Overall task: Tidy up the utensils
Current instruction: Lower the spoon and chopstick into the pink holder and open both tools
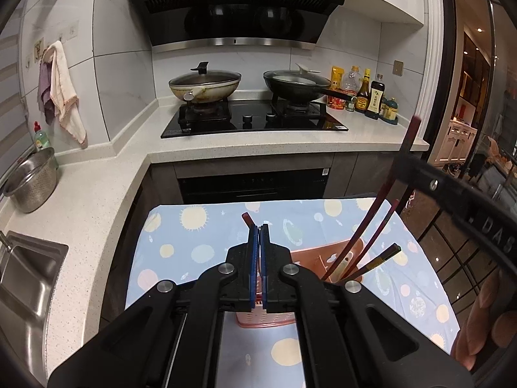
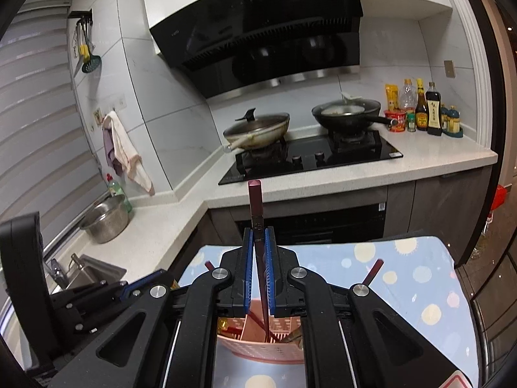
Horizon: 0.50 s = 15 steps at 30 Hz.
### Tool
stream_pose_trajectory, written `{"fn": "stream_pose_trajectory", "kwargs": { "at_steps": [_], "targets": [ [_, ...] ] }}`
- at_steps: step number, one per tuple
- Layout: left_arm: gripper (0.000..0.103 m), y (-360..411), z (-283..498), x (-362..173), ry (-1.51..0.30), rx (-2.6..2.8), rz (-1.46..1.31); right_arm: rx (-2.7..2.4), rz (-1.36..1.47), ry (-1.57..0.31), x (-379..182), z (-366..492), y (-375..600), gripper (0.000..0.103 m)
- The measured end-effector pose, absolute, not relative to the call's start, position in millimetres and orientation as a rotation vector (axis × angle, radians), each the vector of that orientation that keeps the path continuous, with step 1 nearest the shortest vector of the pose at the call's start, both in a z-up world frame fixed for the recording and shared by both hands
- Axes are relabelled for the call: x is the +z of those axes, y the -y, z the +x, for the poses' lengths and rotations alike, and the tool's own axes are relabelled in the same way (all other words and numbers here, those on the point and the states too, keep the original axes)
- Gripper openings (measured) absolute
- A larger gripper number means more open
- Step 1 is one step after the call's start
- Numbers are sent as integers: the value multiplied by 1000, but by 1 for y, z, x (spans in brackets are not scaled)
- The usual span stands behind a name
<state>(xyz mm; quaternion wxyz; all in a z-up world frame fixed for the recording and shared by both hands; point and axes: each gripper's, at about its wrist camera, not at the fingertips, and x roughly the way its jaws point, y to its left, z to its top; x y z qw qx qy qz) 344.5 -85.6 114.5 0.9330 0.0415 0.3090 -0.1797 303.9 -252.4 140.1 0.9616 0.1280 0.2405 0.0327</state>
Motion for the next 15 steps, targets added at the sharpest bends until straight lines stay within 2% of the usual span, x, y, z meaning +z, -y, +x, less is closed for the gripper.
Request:
{"fn": "stream_pose_trajectory", "kwargs": {
  "at_steps": [6, 7, 10, 12, 15],
  "targets": [
    [2, 85, 343, 113, -637, -367, 61, 70, 257, -512, 129, 301, 250, 9],
    [5, 84, 342, 113, -639, -366, 50, 65, 250, -513, 129, 299, 249, 12],
    [25, 80, 340, 114, -643, -354, 20, 64, 236, -522, 128, 294, 247, 16],
    [28, 77, 335, 115, -639, -345, 10, 64, 239, -524, 128, 287, 247, 27],
    [33, 73, 329, 117, -638, -342, -10, 64, 236, -530, 127, 279, 247, 29]
  ]
}}
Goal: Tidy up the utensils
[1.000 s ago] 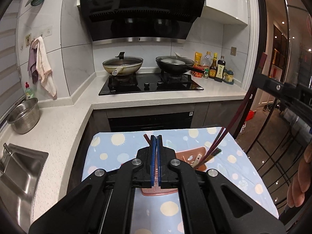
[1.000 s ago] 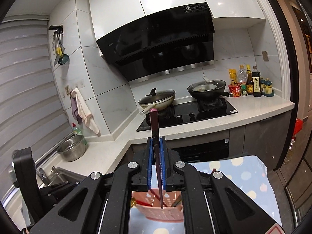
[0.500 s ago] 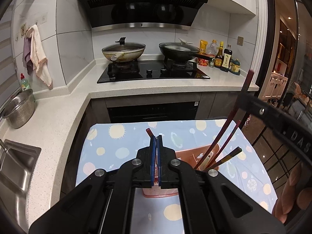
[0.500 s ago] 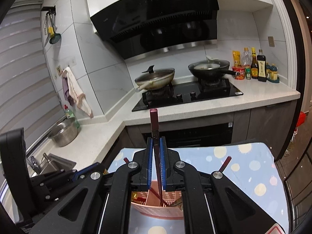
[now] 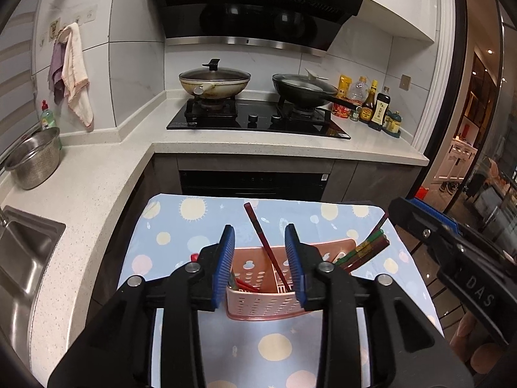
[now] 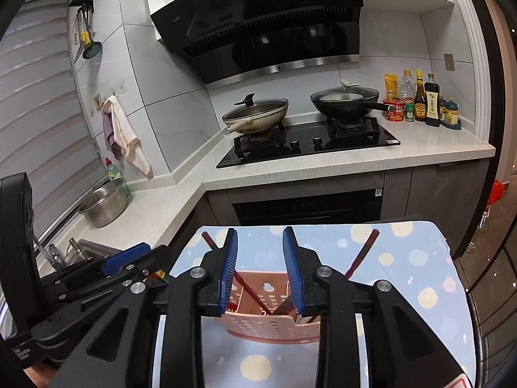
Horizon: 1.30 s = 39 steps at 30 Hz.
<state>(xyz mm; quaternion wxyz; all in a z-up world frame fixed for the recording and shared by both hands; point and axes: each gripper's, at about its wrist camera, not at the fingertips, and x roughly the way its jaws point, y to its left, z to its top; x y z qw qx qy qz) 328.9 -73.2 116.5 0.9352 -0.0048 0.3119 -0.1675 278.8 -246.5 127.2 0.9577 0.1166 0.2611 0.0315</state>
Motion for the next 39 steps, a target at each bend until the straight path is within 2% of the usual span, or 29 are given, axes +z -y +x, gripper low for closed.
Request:
{"fn": "stream_pose_trajectory", "kwargs": {
  "at_steps": [8, 18, 22, 30, 32, 35, 39],
  "targets": [
    [42, 65, 303, 118, -628, -336, -35, 64, 225, -576, 116, 248, 241, 30],
    [44, 58, 263, 98, -668, -336, -44, 65, 231, -662, 88, 202, 235, 31],
    [52, 56, 247, 90, -682, -324, -43, 59, 233, -693, 77, 185, 236, 32],
    [61, 55, 222, 87, -683, -290, -22, 41, 215, -715, 72, 159, 238, 44],
    [71, 55, 217, 87, -683, -281, -21, 34, 219, -720, 71, 155, 240, 48],
    [76, 57, 209, 87, -672, -261, 8, 19, 211, -726, 70, 148, 241, 53],
    [88, 58, 203, 86, -668, -237, 24, 5, 202, -741, 67, 143, 242, 53]
  ]
}}
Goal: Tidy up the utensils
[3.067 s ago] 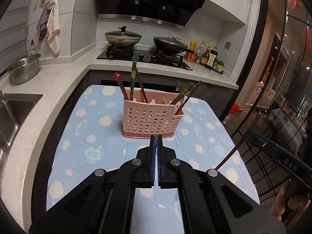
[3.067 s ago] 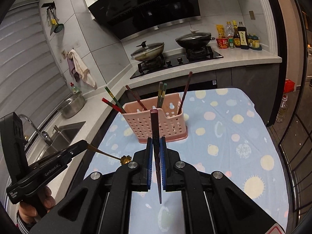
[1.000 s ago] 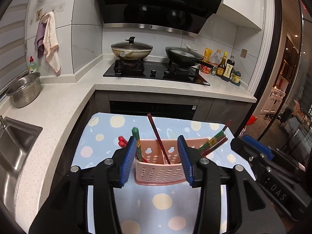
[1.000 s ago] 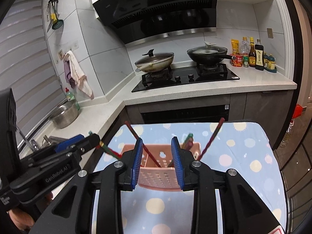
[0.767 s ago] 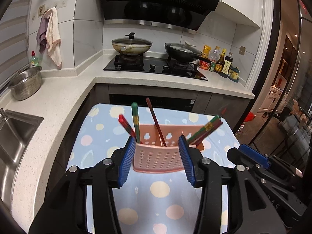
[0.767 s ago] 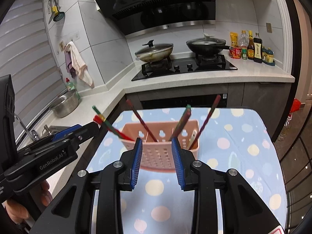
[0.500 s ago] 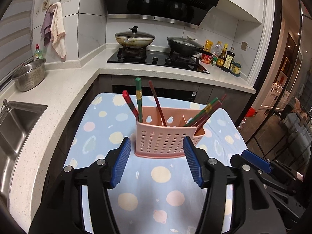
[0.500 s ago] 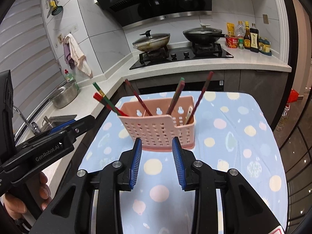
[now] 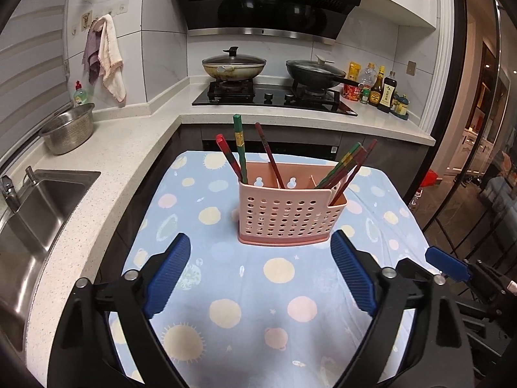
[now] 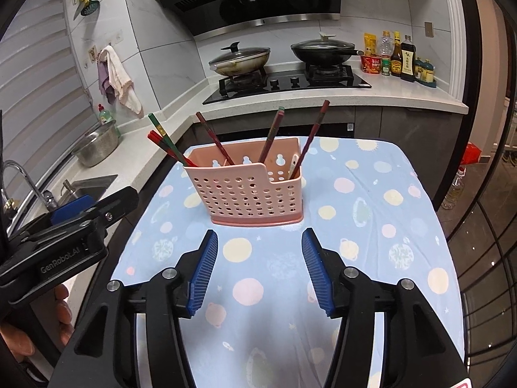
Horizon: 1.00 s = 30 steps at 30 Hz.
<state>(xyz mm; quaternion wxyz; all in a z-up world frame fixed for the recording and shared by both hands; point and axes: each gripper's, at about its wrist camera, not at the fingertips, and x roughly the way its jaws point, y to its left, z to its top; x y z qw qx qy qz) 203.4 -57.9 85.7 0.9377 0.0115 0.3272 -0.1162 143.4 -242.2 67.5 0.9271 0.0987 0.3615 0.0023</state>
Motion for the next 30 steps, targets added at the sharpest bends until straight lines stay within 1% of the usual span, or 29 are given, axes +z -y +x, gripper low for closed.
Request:
{"fn": "stream_pose_trajectory", "kwargs": {
  "at_steps": [2, 4, 8, 12, 15, 16, 17, 24, 28, 29, 30],
  "targets": [
    [92, 57, 202, 85, -669, -225, 28, -1, 204, -748, 66, 142, 243, 56],
    [93, 56, 202, 82, -675, -222, 32, 0, 203, -749, 64, 140, 242, 60],
    [95, 55, 201, 77, -694, -212, 40, -19, 167, -742, 65, 138, 238, 68],
    [96, 54, 199, 74, -706, -204, 36, -31, 137, -735, 65, 137, 236, 71],
    [96, 53, 200, 72, -714, -196, 33, -34, 141, -739, 64, 136, 236, 76],
    [96, 53, 201, 72, -718, -194, 31, -32, 147, -739, 63, 136, 237, 78],
    [96, 53, 200, 71, -718, -194, 31, -31, 158, -744, 62, 136, 238, 85],
    [96, 54, 199, 68, -724, -192, 42, -45, 159, -755, 59, 137, 239, 85],
    [96, 53, 199, 66, -727, -186, 44, -58, 162, -758, 57, 137, 242, 88],
    [96, 53, 200, 65, -728, -183, 44, -63, 160, -757, 56, 137, 243, 95],
    [96, 51, 201, 64, -730, -179, 45, -69, 153, -758, 56, 137, 244, 97]
  ]
}}
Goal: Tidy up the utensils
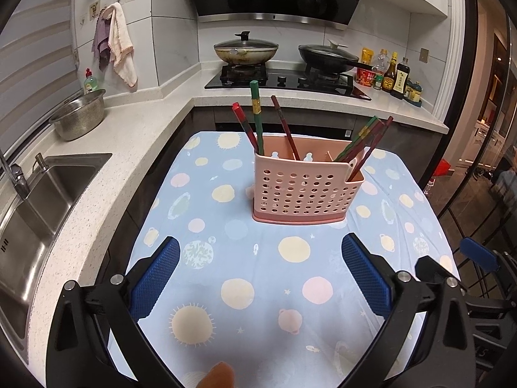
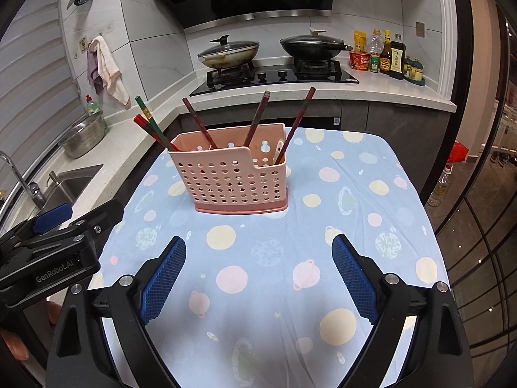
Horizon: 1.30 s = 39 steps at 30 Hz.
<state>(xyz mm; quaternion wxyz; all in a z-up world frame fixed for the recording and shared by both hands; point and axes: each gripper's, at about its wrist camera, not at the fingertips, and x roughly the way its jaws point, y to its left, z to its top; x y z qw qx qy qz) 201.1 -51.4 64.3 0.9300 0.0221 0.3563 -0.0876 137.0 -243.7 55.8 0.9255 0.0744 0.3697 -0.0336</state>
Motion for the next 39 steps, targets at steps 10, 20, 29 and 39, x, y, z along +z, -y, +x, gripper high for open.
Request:
{"fn": "stream_pose_trajectory", "kwargs": {
  "at_steps": [10, 20, 29, 39],
  "targets": [
    [96, 39, 205, 51, -754, -137, 45, -113, 142, -761, 50, 137, 256, 96],
    [96, 36, 204, 45, -762, -135, 52, -116, 144, -766, 48, 139, 258, 96],
    [96, 35, 205, 44, -767, -114, 47, -115, 144, -777, 46, 140, 258, 96],
    [96, 38, 203, 43, -762, -133, 62, -107, 138, -780, 43, 141, 253, 96]
  ]
}}
